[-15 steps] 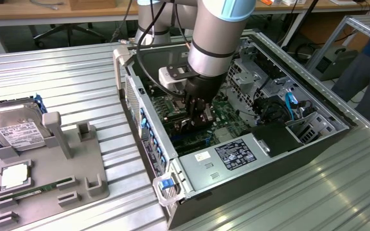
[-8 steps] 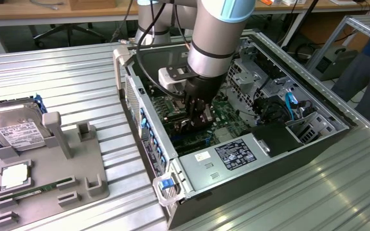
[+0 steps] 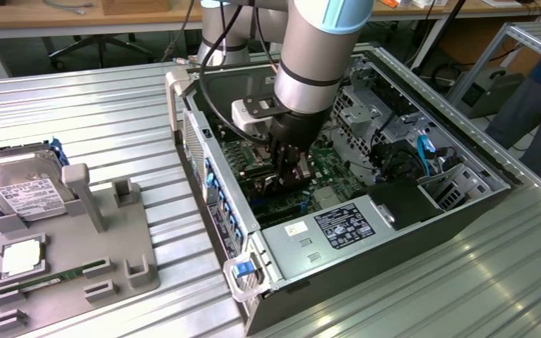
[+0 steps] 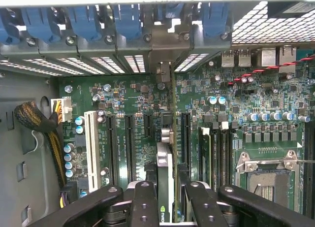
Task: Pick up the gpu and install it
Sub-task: 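Insert the gpu into the slot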
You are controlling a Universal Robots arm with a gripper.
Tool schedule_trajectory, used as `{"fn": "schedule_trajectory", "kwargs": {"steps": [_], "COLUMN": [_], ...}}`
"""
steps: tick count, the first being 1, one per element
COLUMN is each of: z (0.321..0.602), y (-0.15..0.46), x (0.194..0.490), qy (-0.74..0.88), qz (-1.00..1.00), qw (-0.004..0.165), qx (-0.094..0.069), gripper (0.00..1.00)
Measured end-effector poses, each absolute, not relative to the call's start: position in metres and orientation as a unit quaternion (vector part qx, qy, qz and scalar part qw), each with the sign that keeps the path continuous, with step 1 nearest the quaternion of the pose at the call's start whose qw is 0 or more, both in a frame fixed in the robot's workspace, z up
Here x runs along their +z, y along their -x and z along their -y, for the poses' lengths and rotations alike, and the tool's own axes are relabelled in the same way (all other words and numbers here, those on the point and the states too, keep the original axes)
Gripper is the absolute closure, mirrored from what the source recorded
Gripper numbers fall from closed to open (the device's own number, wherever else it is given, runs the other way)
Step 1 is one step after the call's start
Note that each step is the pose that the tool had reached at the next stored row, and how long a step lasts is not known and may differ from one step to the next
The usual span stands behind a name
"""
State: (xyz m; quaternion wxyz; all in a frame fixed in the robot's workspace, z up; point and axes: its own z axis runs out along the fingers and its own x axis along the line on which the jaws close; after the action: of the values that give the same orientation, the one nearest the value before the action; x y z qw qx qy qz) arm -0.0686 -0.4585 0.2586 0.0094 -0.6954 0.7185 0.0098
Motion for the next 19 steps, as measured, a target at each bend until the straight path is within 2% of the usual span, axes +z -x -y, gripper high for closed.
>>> {"fn": "schedule_trajectory", "kwargs": {"steps": [19], "z": [0.4585], "y": [0.0737], "x": [0.257], "qy": [0.696], "qz": [-0.718], "qw": [0.01], "qx": [0.009], "gripper": [0.73]}}
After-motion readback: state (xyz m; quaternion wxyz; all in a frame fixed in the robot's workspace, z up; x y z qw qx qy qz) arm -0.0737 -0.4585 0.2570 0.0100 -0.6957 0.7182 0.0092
